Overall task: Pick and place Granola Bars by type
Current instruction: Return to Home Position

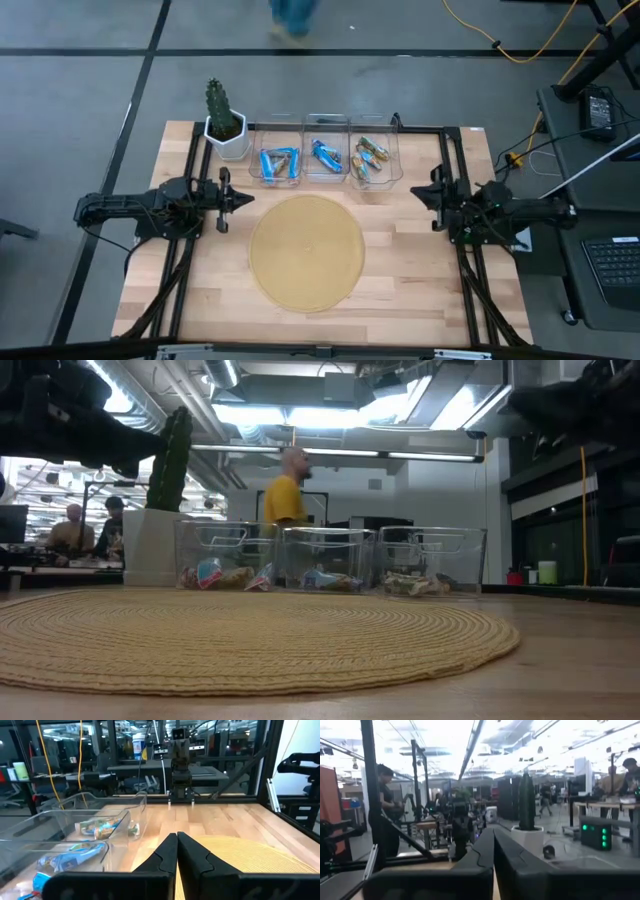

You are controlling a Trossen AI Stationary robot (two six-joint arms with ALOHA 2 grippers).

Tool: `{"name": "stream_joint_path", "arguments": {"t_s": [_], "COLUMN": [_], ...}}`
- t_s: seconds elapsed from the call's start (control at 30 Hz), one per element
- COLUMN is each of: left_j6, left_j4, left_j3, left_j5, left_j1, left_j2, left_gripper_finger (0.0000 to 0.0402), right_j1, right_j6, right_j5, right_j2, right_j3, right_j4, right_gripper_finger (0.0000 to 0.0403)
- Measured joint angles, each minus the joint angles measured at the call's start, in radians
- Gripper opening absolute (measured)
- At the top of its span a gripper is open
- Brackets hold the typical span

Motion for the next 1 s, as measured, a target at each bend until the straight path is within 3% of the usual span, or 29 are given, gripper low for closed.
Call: {"name": "stream_joint_path", "arguments": {"t_s": [0.17, 0.37, 0.7, 1.0], "left_j6": [0.000, 0.000, 0.000, 0.000], "left_j4": [0.002, 0.000, 0.000, 0.000], "left_j3": [0.000, 0.000, 0.000, 0.000], "left_j5": [0.000, 0.000, 0.000, 0.001], "left_j1": [0.000, 0.000, 0.000, 0.000], "left_j2": [0.000, 0.000, 0.000, 0.000], "left_gripper_finger": [0.0004, 0.0003, 0.0002, 0.0005], "right_j1": [0.000, 0.000, 0.000, 0.000], "right_j6": [-0.020, 0.155, 0.186, 0.154], "right_j5": [-0.019, -0.072, -0.174, -0.176], "right_j2": [0.000, 0.000, 0.000, 0.001], "right_j3": [-0.006, -0.007, -0.007, -0.007], "right_j4": [-0.029, -0.260, -0.276, -0.275], "right_gripper_finger": [0.0006, 0.0003, 0.0004, 0.0004]}}
